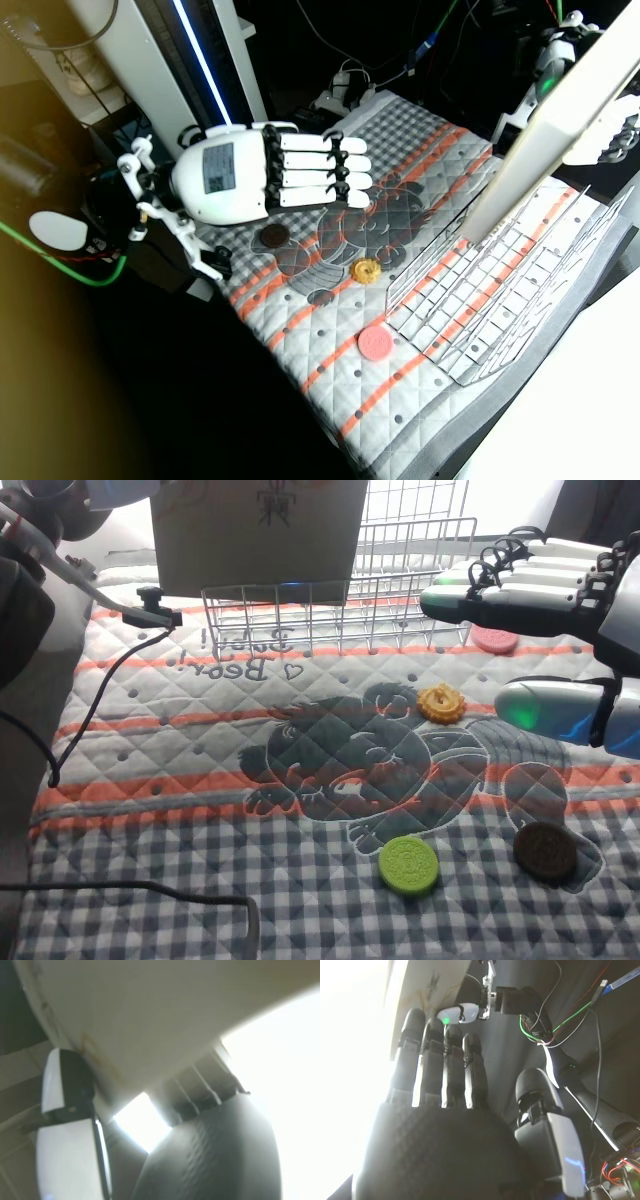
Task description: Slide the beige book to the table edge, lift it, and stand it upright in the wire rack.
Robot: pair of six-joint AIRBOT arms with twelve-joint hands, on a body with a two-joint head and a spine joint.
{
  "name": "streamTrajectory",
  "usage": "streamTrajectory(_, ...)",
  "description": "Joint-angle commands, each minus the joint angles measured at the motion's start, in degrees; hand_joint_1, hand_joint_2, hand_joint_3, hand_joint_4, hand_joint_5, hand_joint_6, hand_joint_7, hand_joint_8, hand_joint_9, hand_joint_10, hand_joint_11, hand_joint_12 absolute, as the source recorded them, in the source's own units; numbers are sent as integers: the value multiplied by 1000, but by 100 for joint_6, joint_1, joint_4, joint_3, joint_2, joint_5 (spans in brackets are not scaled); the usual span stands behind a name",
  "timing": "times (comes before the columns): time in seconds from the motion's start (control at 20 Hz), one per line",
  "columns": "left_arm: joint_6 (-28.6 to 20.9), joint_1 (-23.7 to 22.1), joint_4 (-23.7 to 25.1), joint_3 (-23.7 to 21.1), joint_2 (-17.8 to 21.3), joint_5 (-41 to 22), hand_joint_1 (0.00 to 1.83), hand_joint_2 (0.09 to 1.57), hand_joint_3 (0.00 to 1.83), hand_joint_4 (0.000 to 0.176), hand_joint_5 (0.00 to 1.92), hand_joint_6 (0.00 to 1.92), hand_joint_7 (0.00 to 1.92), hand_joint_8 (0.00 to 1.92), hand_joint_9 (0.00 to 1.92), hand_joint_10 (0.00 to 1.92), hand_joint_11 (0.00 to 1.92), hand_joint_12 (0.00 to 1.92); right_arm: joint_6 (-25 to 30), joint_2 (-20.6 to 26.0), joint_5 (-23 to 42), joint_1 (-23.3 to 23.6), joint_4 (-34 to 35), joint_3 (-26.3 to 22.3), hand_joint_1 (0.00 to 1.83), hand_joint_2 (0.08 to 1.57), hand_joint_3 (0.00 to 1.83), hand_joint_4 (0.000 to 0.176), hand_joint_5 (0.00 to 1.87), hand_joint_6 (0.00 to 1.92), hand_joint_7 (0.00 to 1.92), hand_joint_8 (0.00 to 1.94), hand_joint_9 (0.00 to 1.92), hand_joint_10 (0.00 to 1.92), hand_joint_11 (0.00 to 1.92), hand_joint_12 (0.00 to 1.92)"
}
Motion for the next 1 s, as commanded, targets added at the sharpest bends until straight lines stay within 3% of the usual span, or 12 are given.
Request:
streamTrajectory(0.0, -128, -41, -97, 28, 17, -720, 1503, 1060, 1, 0, 1010, 741, 1146, 601, 1090, 906, 822, 1497, 38, -13, 695, 48, 191, 14, 0, 1371, 0, 0, 328, 0, 321, 0, 309, 0, 175, 513)
streamTrajectory(0.05, -163, 33, -128, 35, -16, -719, 1503, 1060, 1, 0, 1010, 741, 1146, 601, 1090, 906, 822, 1497, 42, -13, 695, 48, 193, 14, 0, 1371, 0, 0, 328, 0, 321, 0, 309, 0, 175, 513)
streamTrajectory(0.1, -186, 83, -163, 43, -43, -713, 1418, 1063, 2, 0, 996, 772, 1136, 676, 1070, 1028, 927, 1150, 43, -14, 695, 48, 195, 14, 0, 1368, 0, 0, 330, 2, 323, 1, 316, 3, 182, 515)
streamTrajectory(0.2, -241, 229, -265, 44, -93, -724, 1393, 1080, 0, 0, 989, 739, 1082, 822, 1017, 1151, 995, 1018, 44, -19, 695, 48, 199, 13, 0, 1364, 0, 0, 330, 2, 330, 4, 321, 5, 187, 517)
streamTrajectory(0.3, -289, 383, -354, 42, -147, -734, 1261, 1083, 2, 0, 1012, 802, 1115, 891, 1220, 517, 983, 1000, 44, -27, 695, 48, 207, 13, 0, 1366, 0, 0, 331, 3, 341, 7, 333, 9, 191, 521)
streamTrajectory(0.35, -329, 482, -408, 43, -181, -730, 1361, 1066, 0, 0, 997, 783, 1149, 685, 1098, 973, 822, 1041, 44, -30, 698, 48, 213, 13, 0, 1372, 0, 0, 334, 3, 344, 8, 338, 10, 197, 524)
streamTrajectory(0.4, -359, 524, -425, 43, -187, -724, 1252, 1109, 12, 0, 895, 1004, 1063, 917, 956, 538, 632, 985, 45, -30, 700, 48, 213, 13, 0, 1372, 0, 0, 337, 4, 345, 7, 339, 10, 204, 527)
streamTrajectory(0.45, -394, 548, -425, 40, -187, -724, 1252, 1109, 12, 0, 895, 1004, 1063, 917, 956, 538, 632, 985, 47, -27, 702, 48, 214, 12, 0, 1372, 0, 0, 337, 4, 345, 7, 339, 10, 204, 527)
streamTrajectory(0.5, -451, 595, -389, -10, -123, -729, 956, 1049, 0, 57, 598, 105, 594, 95, 699, 76, 403, 859, 54, -3, 707, 42, 227, 2, 0, 1365, 0, 0, 345, 7, 345, 6, 340, 8, 201, 527)
streamTrajectory(0.6, -437, 626, -315, -186, 82, -772, 771, 940, 0, 160, 167, 3, 75, 3, 175, 2, 38, 719, 54, 61, 708, 41, 246, -26, 0, 1353, 1, 0, 325, 1, 319, 1, 316, 1, 192, 461)
streamTrajectory(0.8, -210, 589, 55, -609, 681, -673, 653, 847, 0, 176, 0, 0, 0, 0, 0, 0, 0, 41, -64, 360, 755, 41, 350, -171, 0, 1371, 2, 0, 312, 2, 251, 4, 247, 0, 189, 326)
streamTrajectory(0.95, -126, 538, 355, -956, 1182, -619, 608, 811, 0, 176, 0, 0, 0, 0, 0, 0, 0, 0, -117, 573, 900, 19, 476, -265, 0, 1354, 0, 0, 335, 2, 315, 5, 322, 9, 240, 344)
